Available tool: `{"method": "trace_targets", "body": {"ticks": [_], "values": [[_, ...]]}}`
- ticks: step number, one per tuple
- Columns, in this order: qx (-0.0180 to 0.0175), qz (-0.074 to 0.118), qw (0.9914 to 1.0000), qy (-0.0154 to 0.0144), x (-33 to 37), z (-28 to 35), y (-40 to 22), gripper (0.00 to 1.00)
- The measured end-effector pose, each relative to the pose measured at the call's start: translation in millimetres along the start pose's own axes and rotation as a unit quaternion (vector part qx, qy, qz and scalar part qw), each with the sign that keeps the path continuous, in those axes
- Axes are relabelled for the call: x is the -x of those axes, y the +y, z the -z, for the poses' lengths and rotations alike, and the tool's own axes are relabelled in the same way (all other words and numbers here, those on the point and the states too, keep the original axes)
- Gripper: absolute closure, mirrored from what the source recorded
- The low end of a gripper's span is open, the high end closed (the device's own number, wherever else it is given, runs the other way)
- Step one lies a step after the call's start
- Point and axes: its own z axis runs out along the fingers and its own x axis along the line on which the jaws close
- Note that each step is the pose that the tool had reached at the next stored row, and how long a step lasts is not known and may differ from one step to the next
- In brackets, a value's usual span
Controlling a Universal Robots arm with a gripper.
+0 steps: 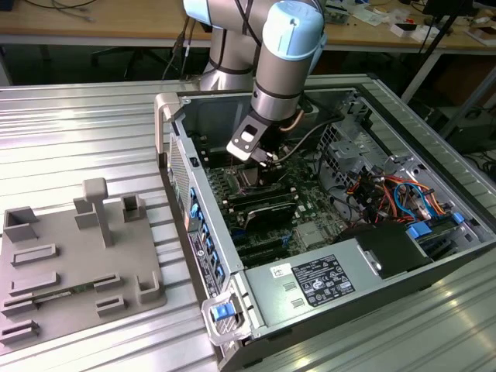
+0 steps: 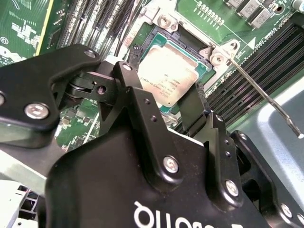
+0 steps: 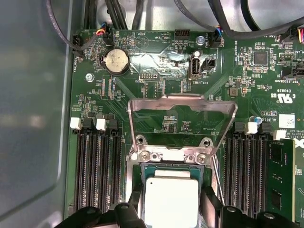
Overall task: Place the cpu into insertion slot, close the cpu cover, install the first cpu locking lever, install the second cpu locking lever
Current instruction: 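Place the cpu into insertion slot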
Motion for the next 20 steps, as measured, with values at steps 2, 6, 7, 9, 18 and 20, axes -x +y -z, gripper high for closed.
{"method": "trace_targets", "body": {"ticks": [2, 6, 7, 9, 18, 20], "values": [[0.0003, 0.0, 1.0, 0.0003, 0.0, -0.2, 0.3, 0.4], [0.0, 0.0, 1.0, 0.0001, 0.0, 0.9, 0.6, 0.29], [0.0, 0.0, 1.0, 0.0001, -0.1, 2.9, 0.8, 0.29], [0.0, 0.0, 1.0, 0.0001, -0.2, 6.6, 0.9, 0.29], [-0.0011, 0.0, 1.0, 0.0002, -1.6, 23.5, 1.8, 0.49], [-0.0013, 0.0, 1.0, 0.0002, -1.9, 26.3, 2.0, 0.55]]}}
